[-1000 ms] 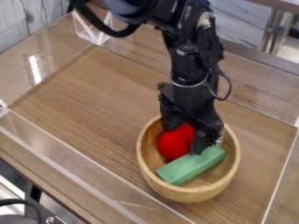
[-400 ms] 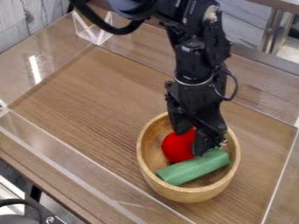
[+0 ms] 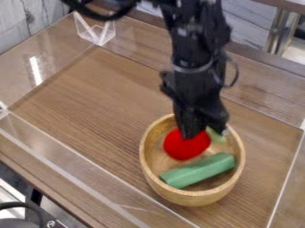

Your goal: Move the red fruit to the left

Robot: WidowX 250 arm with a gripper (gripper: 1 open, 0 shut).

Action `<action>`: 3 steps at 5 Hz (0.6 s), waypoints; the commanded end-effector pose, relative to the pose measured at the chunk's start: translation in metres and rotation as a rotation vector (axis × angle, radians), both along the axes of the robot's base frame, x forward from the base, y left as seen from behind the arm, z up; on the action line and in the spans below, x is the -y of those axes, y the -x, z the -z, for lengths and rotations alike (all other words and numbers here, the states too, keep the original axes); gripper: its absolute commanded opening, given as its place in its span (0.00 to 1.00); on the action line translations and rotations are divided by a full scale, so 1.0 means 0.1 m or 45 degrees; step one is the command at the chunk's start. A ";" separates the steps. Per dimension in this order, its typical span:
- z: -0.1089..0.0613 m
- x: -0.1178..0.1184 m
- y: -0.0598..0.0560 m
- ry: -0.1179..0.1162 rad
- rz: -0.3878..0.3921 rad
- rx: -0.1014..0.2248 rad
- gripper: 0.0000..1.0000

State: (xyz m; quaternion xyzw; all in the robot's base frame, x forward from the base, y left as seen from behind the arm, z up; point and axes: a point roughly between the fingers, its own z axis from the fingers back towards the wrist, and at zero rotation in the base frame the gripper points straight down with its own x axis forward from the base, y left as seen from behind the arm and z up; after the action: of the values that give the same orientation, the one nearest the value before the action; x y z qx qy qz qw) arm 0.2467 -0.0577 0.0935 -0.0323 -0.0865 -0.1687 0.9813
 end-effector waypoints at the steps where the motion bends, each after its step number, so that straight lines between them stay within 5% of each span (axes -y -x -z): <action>1: -0.38 -0.07 -0.06 -0.004 -0.103 0.135 0.00; 2: -0.60 -0.18 -0.04 -0.001 -0.197 0.190 0.00; 3: -0.86 -0.40 -0.15 0.007 -0.198 0.214 0.00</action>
State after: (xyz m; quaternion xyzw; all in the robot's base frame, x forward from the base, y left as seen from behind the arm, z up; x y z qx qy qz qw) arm 0.2568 -0.0180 0.1663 -0.0158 -0.1494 -0.0915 0.9844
